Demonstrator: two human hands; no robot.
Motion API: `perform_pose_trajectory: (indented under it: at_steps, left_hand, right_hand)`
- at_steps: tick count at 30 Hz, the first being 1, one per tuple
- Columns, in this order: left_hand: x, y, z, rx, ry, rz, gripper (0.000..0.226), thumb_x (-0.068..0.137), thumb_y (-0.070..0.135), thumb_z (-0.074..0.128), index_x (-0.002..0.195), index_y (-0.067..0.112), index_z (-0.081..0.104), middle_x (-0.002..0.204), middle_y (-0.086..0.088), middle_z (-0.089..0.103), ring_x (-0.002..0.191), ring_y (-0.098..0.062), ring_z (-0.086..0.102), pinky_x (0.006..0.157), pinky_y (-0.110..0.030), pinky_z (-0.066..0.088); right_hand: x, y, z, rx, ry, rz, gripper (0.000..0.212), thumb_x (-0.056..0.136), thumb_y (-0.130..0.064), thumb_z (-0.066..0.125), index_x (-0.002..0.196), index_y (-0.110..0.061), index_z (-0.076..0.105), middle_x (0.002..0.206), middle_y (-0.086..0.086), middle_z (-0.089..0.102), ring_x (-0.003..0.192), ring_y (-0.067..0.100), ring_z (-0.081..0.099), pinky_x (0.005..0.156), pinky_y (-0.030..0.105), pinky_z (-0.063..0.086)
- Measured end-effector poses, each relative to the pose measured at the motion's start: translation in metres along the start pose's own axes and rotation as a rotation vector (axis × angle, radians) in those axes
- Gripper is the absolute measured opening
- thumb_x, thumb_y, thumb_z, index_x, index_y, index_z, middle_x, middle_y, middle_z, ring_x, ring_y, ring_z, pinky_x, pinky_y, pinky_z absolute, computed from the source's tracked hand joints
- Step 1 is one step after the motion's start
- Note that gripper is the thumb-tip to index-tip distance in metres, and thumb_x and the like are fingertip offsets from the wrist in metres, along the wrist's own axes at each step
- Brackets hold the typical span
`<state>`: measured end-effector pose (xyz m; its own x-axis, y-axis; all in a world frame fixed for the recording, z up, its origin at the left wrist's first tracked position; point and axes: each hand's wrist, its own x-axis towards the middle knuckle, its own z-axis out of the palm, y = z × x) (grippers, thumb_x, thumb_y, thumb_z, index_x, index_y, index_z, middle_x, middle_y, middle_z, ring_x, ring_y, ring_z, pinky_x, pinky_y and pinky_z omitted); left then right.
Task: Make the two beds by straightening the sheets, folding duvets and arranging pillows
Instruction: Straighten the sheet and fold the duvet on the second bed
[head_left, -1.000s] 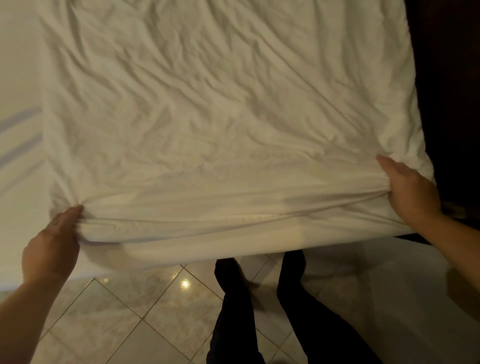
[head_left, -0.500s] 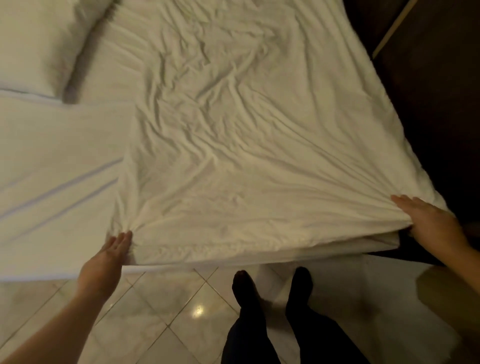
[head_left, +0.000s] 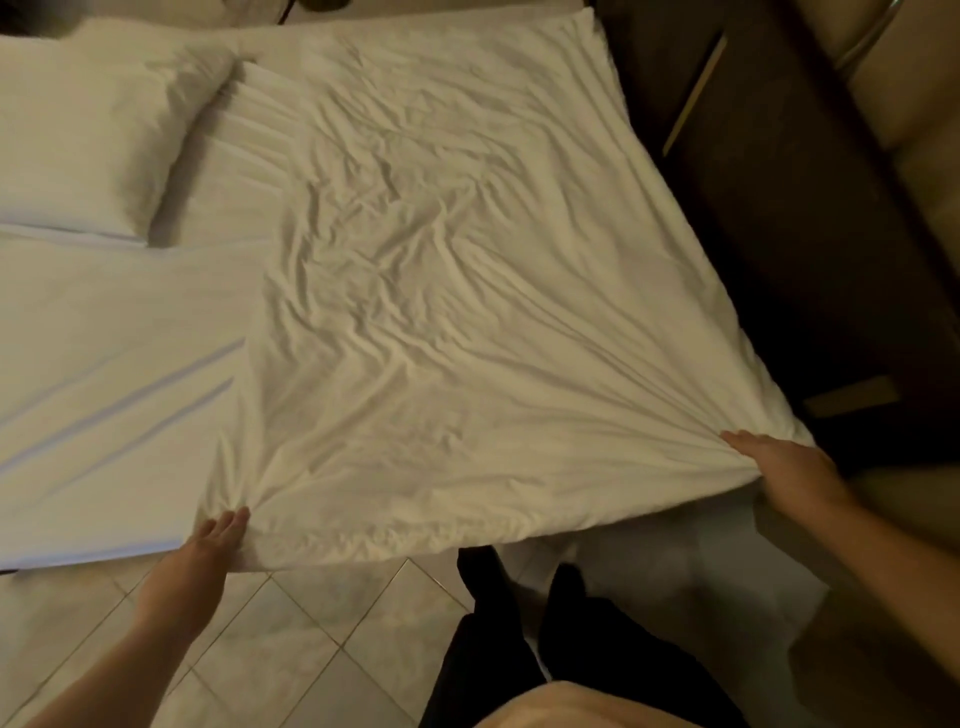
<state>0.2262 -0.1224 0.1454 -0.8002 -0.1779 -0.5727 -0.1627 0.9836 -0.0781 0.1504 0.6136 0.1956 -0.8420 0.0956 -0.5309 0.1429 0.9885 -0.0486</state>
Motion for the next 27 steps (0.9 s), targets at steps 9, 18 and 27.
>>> perform_pose_trajectory:
  at_steps: [9,18,27]
  left_hand:
    - [-0.056,0.025,0.016,0.027,0.064,0.02,0.085,0.085,-0.011,0.042,0.16,0.026,0.035,0.163,-0.003,0.04,0.136,-0.027,0.056,0.098,-0.04,0.052]
    - [-0.146,0.003,0.055,-0.027,-0.016,-0.034,0.085,0.08,-0.009,0.047,0.156,0.028,0.041,0.16,-0.009,0.045,0.138,-0.031,0.054,0.106,-0.045,0.05]
    - [-0.193,0.055,0.008,-0.2,0.121,-0.104,0.064,0.094,-0.003,0.046,0.15,0.028,0.053,0.15,-0.013,0.056,0.131,-0.036,0.059,0.106,-0.041,0.045]
  right_hand:
    - [-0.046,0.011,-0.026,0.067,-0.016,0.057,0.117,0.072,-0.092,-0.007,0.151,-0.021,0.041,0.153,0.01,0.043,0.136,0.034,0.046,0.11,0.046,0.037]
    - [-0.129,0.059,-0.003,0.104,-0.15,0.069,0.056,0.107,-0.009,0.032,0.158,-0.027,0.016,0.164,0.006,0.024,0.145,0.027,0.032,0.115,0.028,0.022]
    - [-0.118,0.073,0.012,-0.133,-0.062,-0.021,0.092,0.076,-0.078,0.059,0.15,-0.026,0.042,0.138,0.012,0.054,0.118,0.034,0.056,0.102,0.044,0.046]
